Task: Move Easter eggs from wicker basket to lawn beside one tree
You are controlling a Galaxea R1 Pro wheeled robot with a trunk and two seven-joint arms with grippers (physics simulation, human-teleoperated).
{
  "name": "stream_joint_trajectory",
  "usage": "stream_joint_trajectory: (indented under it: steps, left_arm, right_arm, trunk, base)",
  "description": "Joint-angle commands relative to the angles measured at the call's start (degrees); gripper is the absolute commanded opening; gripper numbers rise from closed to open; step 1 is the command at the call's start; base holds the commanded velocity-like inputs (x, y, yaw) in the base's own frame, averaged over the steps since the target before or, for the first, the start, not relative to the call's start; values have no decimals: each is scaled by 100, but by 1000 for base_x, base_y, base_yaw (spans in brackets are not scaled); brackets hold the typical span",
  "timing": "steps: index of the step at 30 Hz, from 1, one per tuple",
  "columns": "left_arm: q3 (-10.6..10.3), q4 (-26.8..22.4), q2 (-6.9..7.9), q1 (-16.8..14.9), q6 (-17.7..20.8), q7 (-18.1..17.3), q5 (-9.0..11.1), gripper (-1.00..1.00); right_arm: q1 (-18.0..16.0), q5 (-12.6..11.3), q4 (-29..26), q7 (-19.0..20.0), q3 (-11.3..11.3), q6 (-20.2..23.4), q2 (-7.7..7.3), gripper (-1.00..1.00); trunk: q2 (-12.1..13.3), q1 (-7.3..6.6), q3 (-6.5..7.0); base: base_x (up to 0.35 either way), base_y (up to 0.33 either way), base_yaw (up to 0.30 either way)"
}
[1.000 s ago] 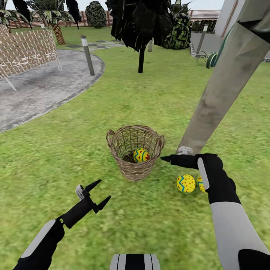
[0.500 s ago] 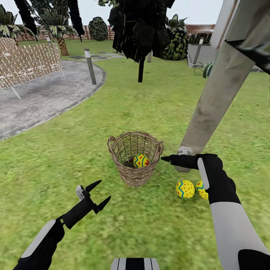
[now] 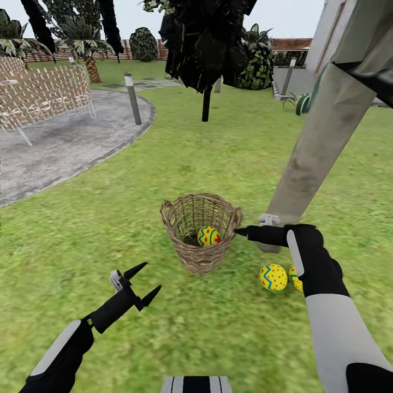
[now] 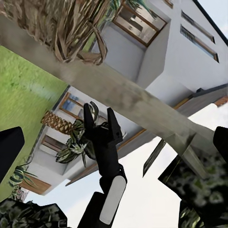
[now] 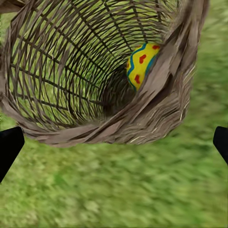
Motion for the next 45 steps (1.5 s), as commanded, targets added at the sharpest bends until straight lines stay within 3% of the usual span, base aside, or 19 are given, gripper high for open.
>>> stream_joint_trajectory:
  steps: [1, 18, 24, 31, 45]
  left_arm:
    - [-16, 9, 5, -4, 1, -59, -27, 100]
    - [-18, 11, 5, -4, 1, -59, -30, 100]
    - [-17, -30, 13, -4, -6, -59, -49, 100]
    - [-20, -42, 14, -4, -16, -51, -57, 100]
    - [-6, -1, 5, -4, -13, -59, -44, 100]
  right_arm:
    - [-4, -8, -4, 10, -7, 34, 1, 100]
    - [-4, -2, -4, 5, -7, 33, 10, 100]
    - [-4, 53, 43, -153, -7, -1, 39, 100]
    - [-4, 90, 49, -885, 14, -10, 53, 100]
    - [-4, 71, 122, -961, 39, -4, 54, 100]
  trunk:
    - [-2, 0, -4]
    - [-2, 0, -4]
    - [-2, 0, -4]
    - [-2, 0, -4]
    - [-2, 0, 24]
  base:
    - [72, 266, 0]
    - [74, 270, 0]
    - [99, 19, 0]
    - [319, -6, 0]
    - [187, -142, -65]
